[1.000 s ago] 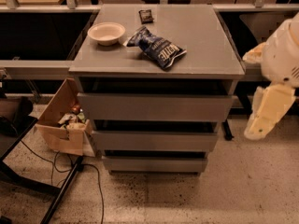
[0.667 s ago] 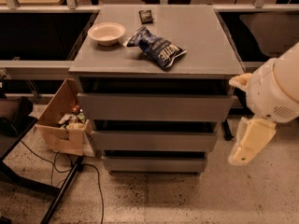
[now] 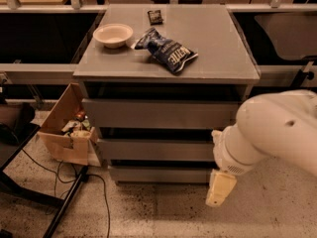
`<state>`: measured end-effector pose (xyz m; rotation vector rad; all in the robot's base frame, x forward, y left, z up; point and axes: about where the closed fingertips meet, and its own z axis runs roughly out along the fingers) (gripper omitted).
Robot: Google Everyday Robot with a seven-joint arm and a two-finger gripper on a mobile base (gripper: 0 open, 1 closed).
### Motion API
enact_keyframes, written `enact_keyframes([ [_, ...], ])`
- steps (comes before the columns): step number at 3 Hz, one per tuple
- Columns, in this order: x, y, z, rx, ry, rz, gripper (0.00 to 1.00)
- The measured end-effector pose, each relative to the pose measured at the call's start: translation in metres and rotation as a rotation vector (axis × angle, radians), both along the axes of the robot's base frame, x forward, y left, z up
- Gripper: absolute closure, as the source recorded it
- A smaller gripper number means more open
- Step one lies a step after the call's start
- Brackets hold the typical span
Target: Open bottom drawer
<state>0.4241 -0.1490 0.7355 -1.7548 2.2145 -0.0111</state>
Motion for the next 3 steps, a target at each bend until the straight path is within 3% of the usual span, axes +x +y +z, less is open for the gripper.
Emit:
enact_keyframes([
  [1, 0.0129, 0.0077, -0.0786, -0.082, 0.046, 0.006, 0.0],
  [2, 0.022, 0.0032, -0.0827, -0.128, 0.024, -0.005, 0.0],
  [3, 0.0218, 0.0025, -0.0826, -0.128, 0.024, -0.006, 0.0],
])
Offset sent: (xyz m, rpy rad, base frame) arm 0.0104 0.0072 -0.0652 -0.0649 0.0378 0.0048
